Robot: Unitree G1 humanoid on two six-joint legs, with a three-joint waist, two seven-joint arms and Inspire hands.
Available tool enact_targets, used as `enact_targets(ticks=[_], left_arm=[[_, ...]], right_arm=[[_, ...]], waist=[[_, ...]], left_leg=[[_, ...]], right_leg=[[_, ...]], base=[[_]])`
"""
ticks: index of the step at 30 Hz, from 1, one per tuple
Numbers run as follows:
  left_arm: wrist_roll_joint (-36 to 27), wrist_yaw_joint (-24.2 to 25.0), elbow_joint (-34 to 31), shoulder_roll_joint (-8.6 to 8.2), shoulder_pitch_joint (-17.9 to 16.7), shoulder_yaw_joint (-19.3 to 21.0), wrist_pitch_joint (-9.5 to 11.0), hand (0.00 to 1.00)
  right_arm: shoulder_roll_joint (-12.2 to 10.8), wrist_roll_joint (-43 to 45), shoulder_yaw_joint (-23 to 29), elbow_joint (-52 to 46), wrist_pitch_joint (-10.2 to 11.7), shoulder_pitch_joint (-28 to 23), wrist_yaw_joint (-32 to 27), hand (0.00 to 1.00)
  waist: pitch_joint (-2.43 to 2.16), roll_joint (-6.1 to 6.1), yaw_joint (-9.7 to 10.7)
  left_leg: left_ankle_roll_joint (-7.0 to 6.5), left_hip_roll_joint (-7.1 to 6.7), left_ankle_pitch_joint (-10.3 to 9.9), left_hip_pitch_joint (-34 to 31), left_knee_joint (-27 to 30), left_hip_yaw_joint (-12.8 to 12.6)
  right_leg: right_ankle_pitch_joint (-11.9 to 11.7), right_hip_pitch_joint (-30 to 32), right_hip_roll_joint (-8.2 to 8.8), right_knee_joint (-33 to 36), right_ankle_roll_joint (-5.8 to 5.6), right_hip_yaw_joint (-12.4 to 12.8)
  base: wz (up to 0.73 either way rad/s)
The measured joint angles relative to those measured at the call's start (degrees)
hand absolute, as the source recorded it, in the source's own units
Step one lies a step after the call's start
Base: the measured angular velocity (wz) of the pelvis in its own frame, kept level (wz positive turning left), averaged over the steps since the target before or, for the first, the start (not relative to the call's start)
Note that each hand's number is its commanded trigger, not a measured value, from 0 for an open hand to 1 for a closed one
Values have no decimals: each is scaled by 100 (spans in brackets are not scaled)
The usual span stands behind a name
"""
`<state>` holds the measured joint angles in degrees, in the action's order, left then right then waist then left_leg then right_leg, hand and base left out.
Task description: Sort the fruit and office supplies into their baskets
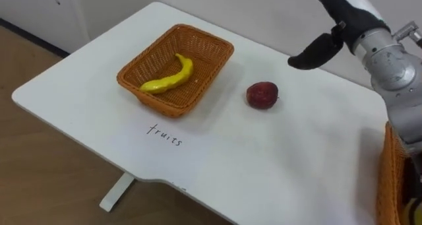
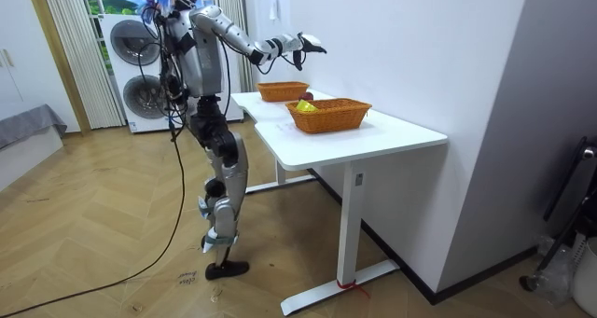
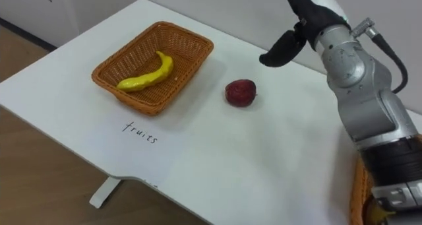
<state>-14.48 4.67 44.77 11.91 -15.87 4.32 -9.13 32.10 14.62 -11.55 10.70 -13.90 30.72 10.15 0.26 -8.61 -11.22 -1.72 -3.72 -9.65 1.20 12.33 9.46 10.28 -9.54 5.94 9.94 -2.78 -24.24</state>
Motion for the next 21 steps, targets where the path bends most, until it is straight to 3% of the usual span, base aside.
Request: enact_targets(ticks=[3,5,10,18,21], left_arm=[[-84,-2,43,33,-21,-2,38,0],[-88,-2,75,32,-78,10,76,0],[-166,-16,50,42,-181,7,83,0],[-290,112,270,151,-328,139,68,0],[-289,171,386,163,-453,229,8,0]], right_arm=[[-15,-208,-25,380,6,-59,84,0],[-21,-211,-23,546,5,-121,196,0],[-31,-433,-32,617,-1,-324,428,0],[-72,-407,-65,590,-125,-740,832,0],[-144,-406,-72,593,-226,-771,881,0]], waist=[[55,-32,-6],[27,-91,-29],[37,-94,-65],[-4,-185,-238],[22,-203,-342]], left_leg=[[-5,-13,-6,89,-9,88],[-5,-16,-7,96,-18,108],[-3,-25,-8,106,-4,145],[0,-25,-9,102,39,152],[1,-24,-8,115,48,118]], right_leg=[[0,-160,0,-15,-1,-116],[3,-174,-1,-15,-6,-138],[4,-221,-2,-18,-7,-207],[5,-247,-13,-20,-9,-219],[5,-248,-12,-19,-9,-147]], base=[[16],[10],[4],[1],[-5]])
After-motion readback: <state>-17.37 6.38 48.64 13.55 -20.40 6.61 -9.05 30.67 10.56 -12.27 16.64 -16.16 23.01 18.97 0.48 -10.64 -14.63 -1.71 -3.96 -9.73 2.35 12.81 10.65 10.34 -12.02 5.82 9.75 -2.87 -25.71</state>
